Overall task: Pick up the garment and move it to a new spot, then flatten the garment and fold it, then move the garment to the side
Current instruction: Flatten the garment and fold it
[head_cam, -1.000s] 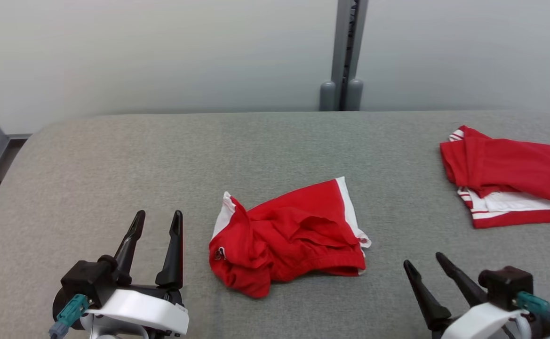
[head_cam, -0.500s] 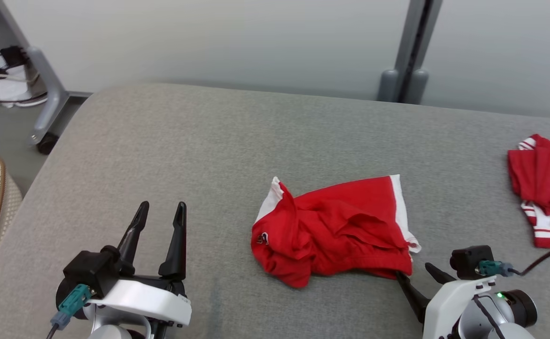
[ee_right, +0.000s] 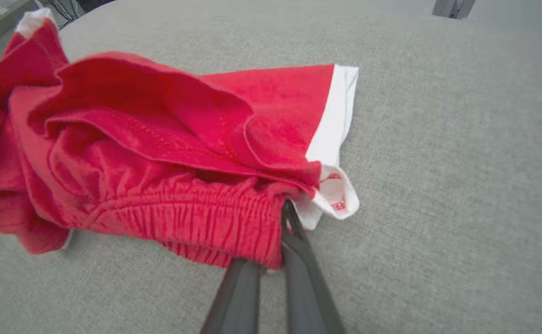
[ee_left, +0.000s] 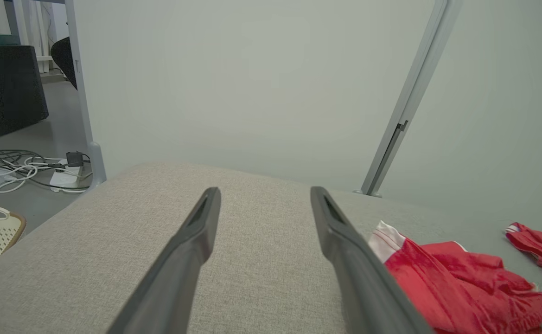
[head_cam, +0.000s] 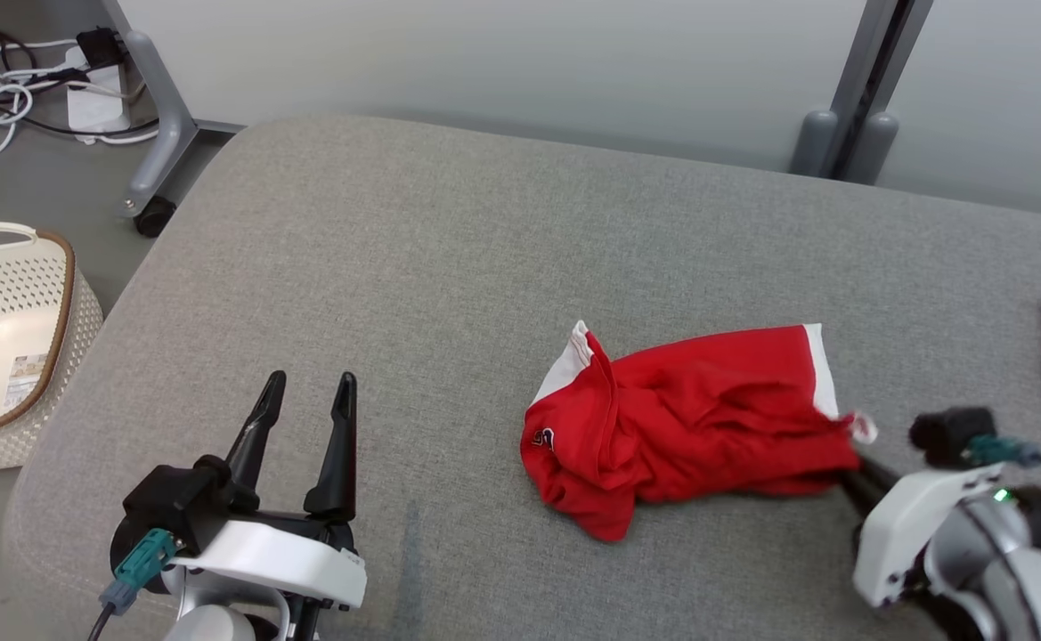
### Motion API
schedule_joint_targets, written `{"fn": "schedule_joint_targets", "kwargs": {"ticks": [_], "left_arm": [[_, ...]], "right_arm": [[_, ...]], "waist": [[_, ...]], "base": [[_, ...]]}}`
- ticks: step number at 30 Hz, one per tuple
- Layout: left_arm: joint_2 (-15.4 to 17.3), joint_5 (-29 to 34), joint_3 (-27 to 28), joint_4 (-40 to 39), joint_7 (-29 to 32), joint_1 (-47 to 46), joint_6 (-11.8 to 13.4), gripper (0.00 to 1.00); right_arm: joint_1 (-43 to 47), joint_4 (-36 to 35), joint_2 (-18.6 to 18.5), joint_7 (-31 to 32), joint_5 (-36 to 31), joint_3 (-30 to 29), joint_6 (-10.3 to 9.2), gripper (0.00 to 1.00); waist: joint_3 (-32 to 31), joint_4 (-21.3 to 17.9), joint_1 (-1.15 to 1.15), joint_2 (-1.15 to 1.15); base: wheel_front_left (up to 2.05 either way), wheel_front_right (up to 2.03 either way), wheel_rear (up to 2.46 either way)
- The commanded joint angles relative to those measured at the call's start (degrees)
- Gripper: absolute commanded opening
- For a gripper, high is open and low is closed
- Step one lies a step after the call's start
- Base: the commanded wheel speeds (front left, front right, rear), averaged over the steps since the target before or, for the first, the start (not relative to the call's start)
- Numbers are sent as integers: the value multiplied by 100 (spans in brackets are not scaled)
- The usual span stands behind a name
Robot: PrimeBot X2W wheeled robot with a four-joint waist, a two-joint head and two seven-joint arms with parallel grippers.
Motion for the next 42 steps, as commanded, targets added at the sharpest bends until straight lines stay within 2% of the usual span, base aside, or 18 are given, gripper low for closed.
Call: {"fn": "schedule_joint_targets", "kwargs": {"ticks": [1, 9, 14, 17, 18, 19, 20, 25, 30, 38, 42], "left_arm": [[-9, -35, -9, 15, -28, -91, -34, 100], [-113, -5, -142, 58, -62, -372, -149, 100], [-206, 19, -218, 140, -89, -570, -238, 100], [-253, 47, -260, 212, -119, -660, -256, 100], [-263, 56, -275, 238, -119, -680, -267, 100], [-270, 65, -290, 263, -126, -702, -274, 100], [-271, 71, -301, 282, -129, -722, -281, 100], [-259, 64, -321, 364, -121, -729, -289, 100], [-200, 48, -326, 398, -77, -604, -237, 100], [3, -19, -237, 328, 86, -396, -131, 100], [98, -69, -186, 259, 201, -318, -71, 100]], "right_arm": [[-148, -52, -167, 7, 11, -87, 2, 0], [-1199, -151, -1191, 449, 331, -339, 2, 0], [-1878, 215, -1739, 675, 554, -399, 2, 0], [-2201, 613, -1878, 567, 623, -428, 2, 0], [-2282, 771, -1895, 519, 601, -406, 2, 34], [-2329, 932, -1878, 496, 595, -371, 2, 78], [-2368, 1054, -1841, 456, 598, -322, 2, 100], [-2405, 1410, -1696, 201, 668, -96, 2, 100], [-2172, 1444, -1549, -215, 721, 133, 2, 100], [-1572, 519, -1316, -914, 771, 290, 2, 100], [-1054, -171, -1115, -1132, 767, 103, 2, 100]], "waist": [[58, 28, 0, 0], [610, 332, 0, 0], [931, 564, 0, 0], [1012, 645, 0, 0], [1017, 655, 0, 0], [1007, 658, 0, 0], [980, 647, 0, 0], [784, 485, 0, 0], [425, 120, 0, 0], [-113, -646, 0, 0], [-291, -998, 0, 0]], "base": [[0, 0, 0], [0, 0, 0], [0, 0, 0], [0, 0, 0], [0, 0, 0], [0, 0, 0], [0, 0, 0], [0, 0, 0], [0, 0, 0], [0, 0, 0], [0, 0, 0]]}}
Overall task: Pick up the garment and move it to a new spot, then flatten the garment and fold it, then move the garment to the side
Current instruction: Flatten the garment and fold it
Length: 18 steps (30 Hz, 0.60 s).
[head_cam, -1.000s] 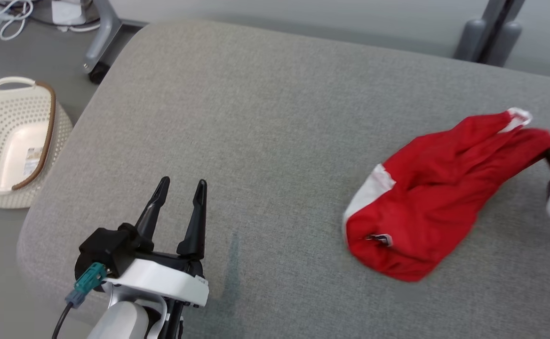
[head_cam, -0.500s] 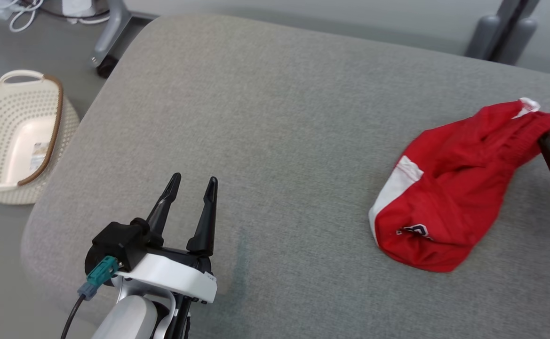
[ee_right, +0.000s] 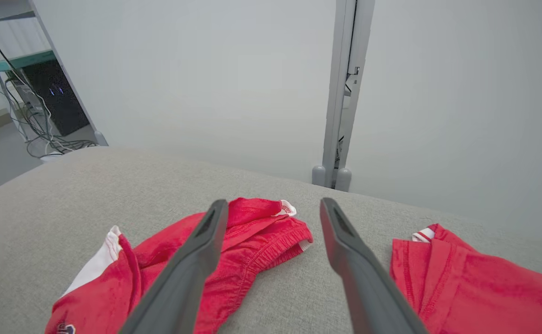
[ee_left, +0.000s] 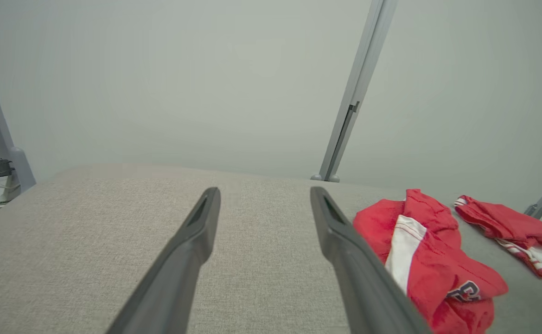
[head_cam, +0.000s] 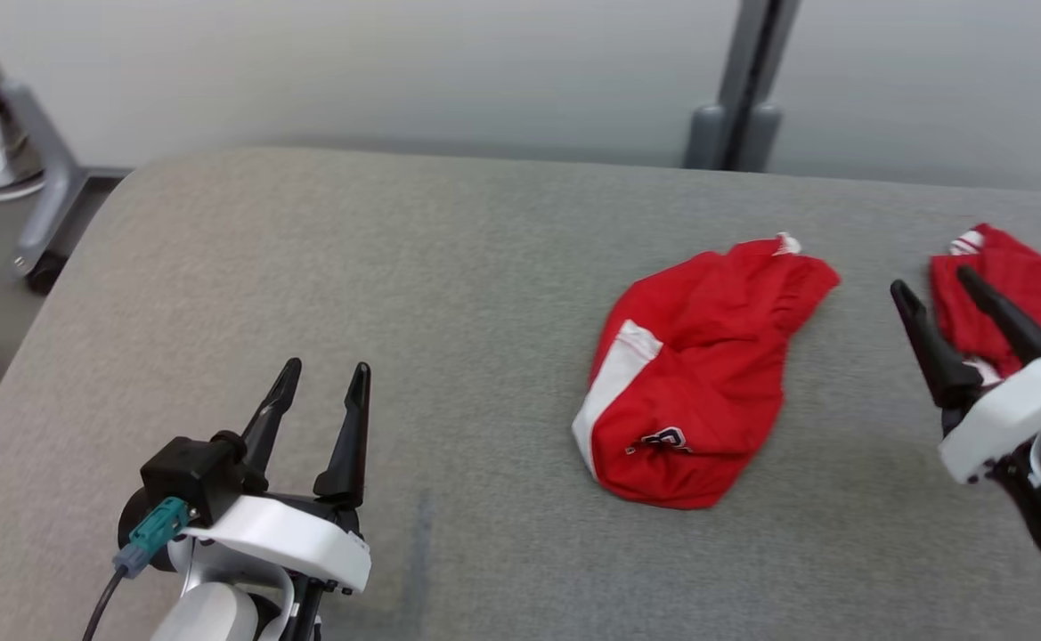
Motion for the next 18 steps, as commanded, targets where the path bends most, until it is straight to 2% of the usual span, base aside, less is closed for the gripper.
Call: {"fn": "schedule_joint_targets", "kwargs": {"ticks": [1, 10, 16, 18], "left_arm": [[63, -37, 46, -53, 28, 60, 53, 100], [203, -160, 206, -247, 97, 323, 211, 100], [212, -185, 266, -330, -56, 570, 281, 100], [207, -196, 254, -333, -54, 588, 277, 100]], "right_arm": [[268, -258, 73, -99, -45, -120, 1, 100], [1804, -1682, 912, -580, -522, -962, 1, 100], [2750, -2221, 1479, -873, -919, -1357, 1, 100], [2895, -2270, 1556, -845, -986, -1383, 1, 100]], "waist": [[-284, -389, 0, 0], [-435, -865, 0, 0], [-470, -984, 0, 0], [-441, -996, 0, 0]], "base": [[0, 0, 0], [0, 0, 0], [0, 0, 0], [0, 0, 0]]}}
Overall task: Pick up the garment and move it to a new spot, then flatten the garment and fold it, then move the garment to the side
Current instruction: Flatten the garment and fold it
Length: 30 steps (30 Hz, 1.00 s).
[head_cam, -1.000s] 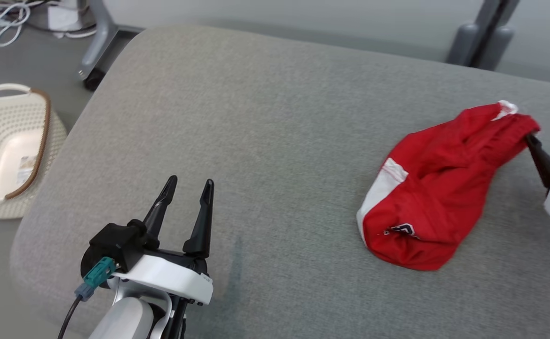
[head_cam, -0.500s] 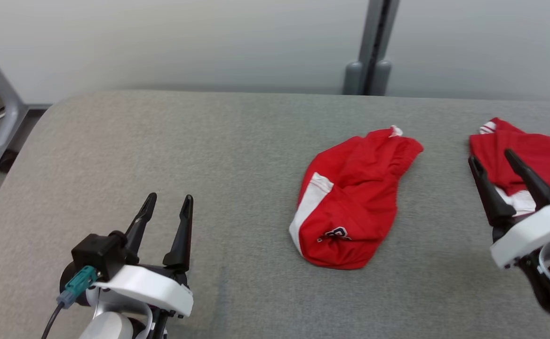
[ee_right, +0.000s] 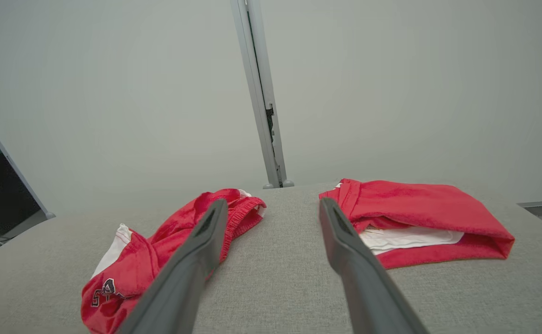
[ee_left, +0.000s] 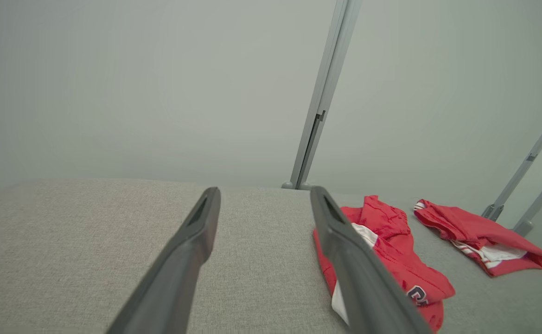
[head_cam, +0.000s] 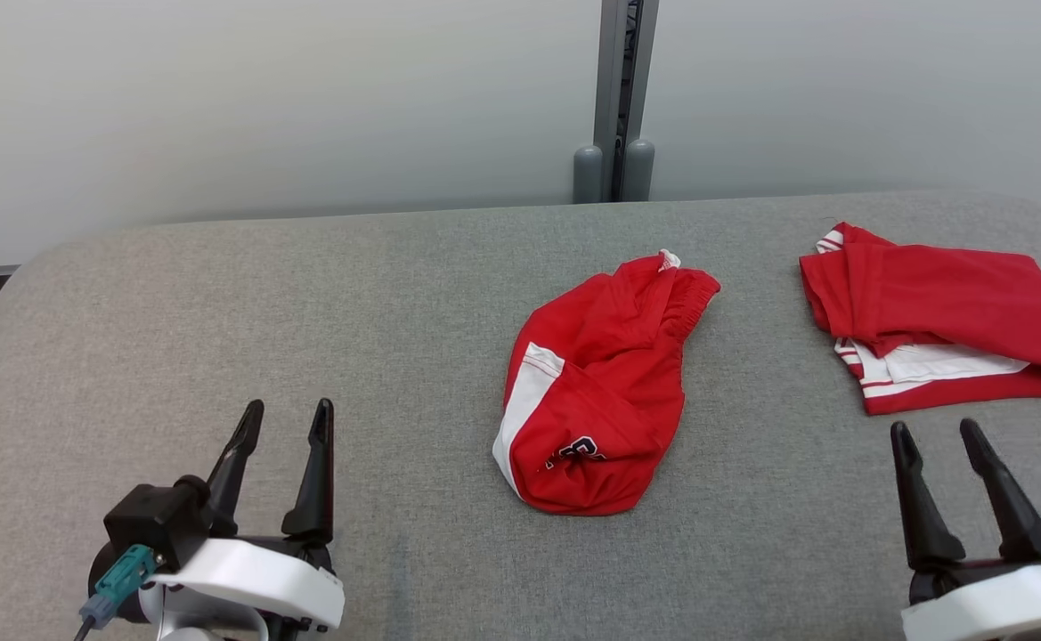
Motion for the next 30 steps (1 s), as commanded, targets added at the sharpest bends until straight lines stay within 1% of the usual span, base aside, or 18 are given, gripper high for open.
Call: {"fn": "schedule_joint_targets", "kwargs": {"ticks": [1, 6, 8, 10, 15, 19, 21, 24, 30], "left_arm": [[35, -24, 11, -14, 3, 14, 12, 100], [50, -30, -64, 21, 97, -101, -43, 100], [46, -29, -159, 60, 235, -201, -90, 100], [-57, -245, -292, 150, 598, -263, -212, 100], [40, -399, -667, 356, 1698, -885, -515, 100], [110, -668, -853, 697, 2562, -1497, -834, 100], [76, -817, -912, 924, 2928, -1797, -1009, 100], [117, -936, -945, 1332, 3307, -2253, -1186, 100], [39, -1100, -1077, 2160, 3688, -2986, -1449, 100]], "right_arm": [[76, -58, 38, -4, -60, -30, 3, 100], [110, -144, 110, 32, -94, -38, 3, 100], [73, -154, 122, 63, -111, -29, 3, 100], [41, -157, 130, 81, -108, -13, 3, 100], [-101, -180, 112, 124, -113, 63, 3, 100], [-232, -212, 98, 121, -136, 143, 3, 100], [-286, -207, 111, 113, -140, 176, 3, 100], [-391, -192, 143, 96, -157, 206, 3, 100], [-568, -148, 195, 12, -180, 258, 3, 100]], "waist": [[38, -15, 0, 0], [80, -51, 0, 0], [94, -64, 0, 0], [96, -83, 0, 0], [174, -227, 0, 0], [362, -416, 0, 0], [478, -524, 0, 0], [686, -708, 0, 0], [1036, -1046, 0, 0]], "base": [[0, 0, 0], [0, 0, 0], [0, 0, 0], [0, 0, 0], [0, 0, 0], [0, 0, 0], [0, 0, 0], [0, 0, 0], [0, 0, 0]]}}
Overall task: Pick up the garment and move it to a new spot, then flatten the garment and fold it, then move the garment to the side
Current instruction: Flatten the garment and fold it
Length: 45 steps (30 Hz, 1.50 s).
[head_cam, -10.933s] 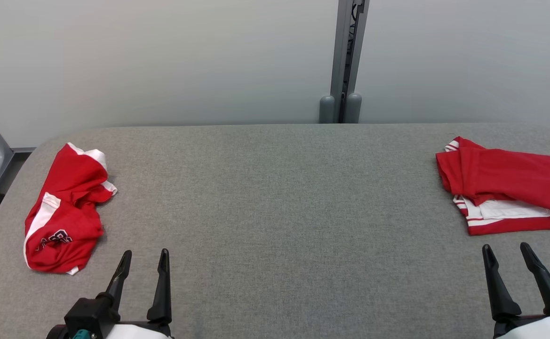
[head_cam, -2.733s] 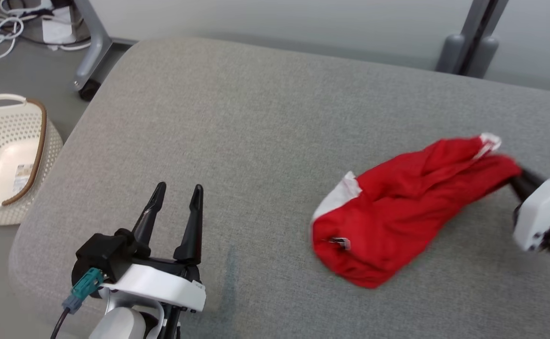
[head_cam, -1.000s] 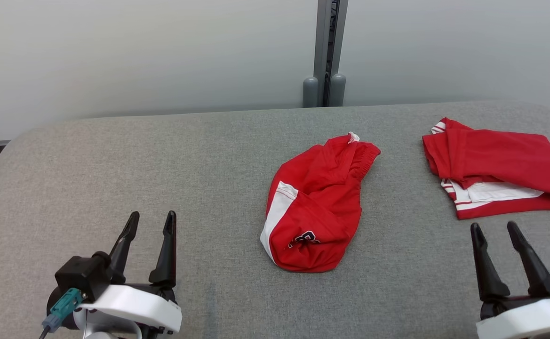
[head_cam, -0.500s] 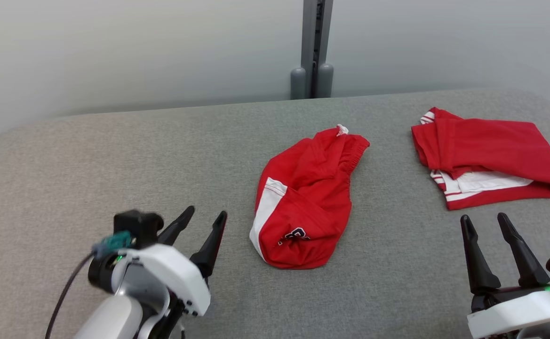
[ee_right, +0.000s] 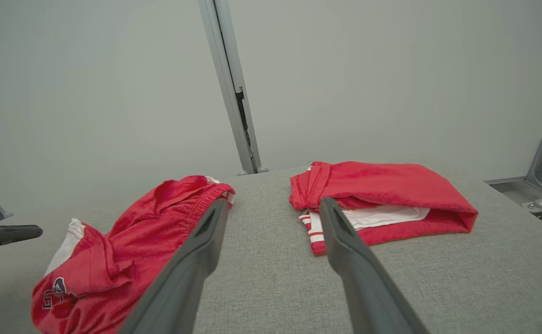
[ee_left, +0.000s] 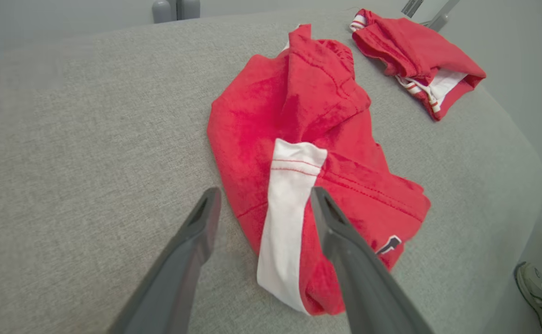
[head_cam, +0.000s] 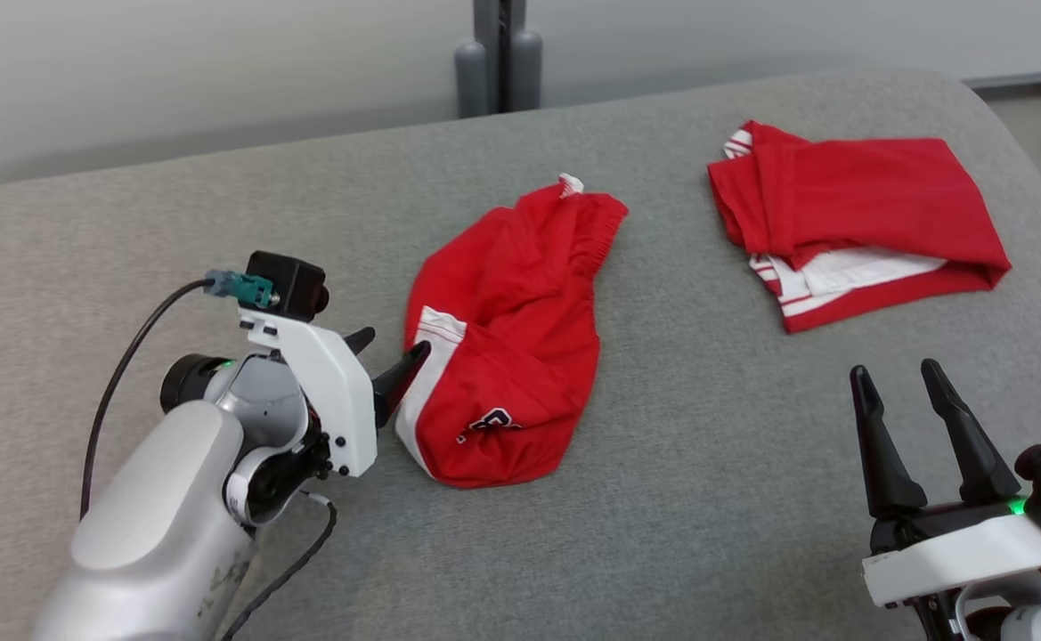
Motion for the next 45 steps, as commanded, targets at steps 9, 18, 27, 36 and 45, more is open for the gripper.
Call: {"fn": "schedule_joint_targets", "kwargs": {"ticks": [9, 18, 27, 36, 45], "left_arm": [[3, -178, -421, 562, 59, -596, -186, 100], [-40, -433, -672, 420, -612, -538, -187, 0], [-1, -410, -156, -240, -1971, 274, 419, 0], [142, -792, 610, -1024, -2834, 1906, 1397, 0], [141, -707, 886, -948, -3395, 2563, 1919, 0]], "right_arm": [[-127, 127, 23, -172, -1, 7, 3, 100], [-40, 217, -42, -161, -14, 24, 3, 100], [178, 177, -130, -87, 20, -64, 3, 100], [366, 93, -197, 10, 47, -202, 3, 100], [443, 21, -260, 117, 65, -314, 3, 100]], "waist": [[273, -336, 0, 0], [64, -102, 0, 0], [-268, 312, 0, 0], [-488, 806, 0, 0], [-597, 1079, 0, 0]], "base": [[0, 0, 0], [0, 0, 0], [0, 0, 0], [0, 0, 0], [0, 0, 0]]}}
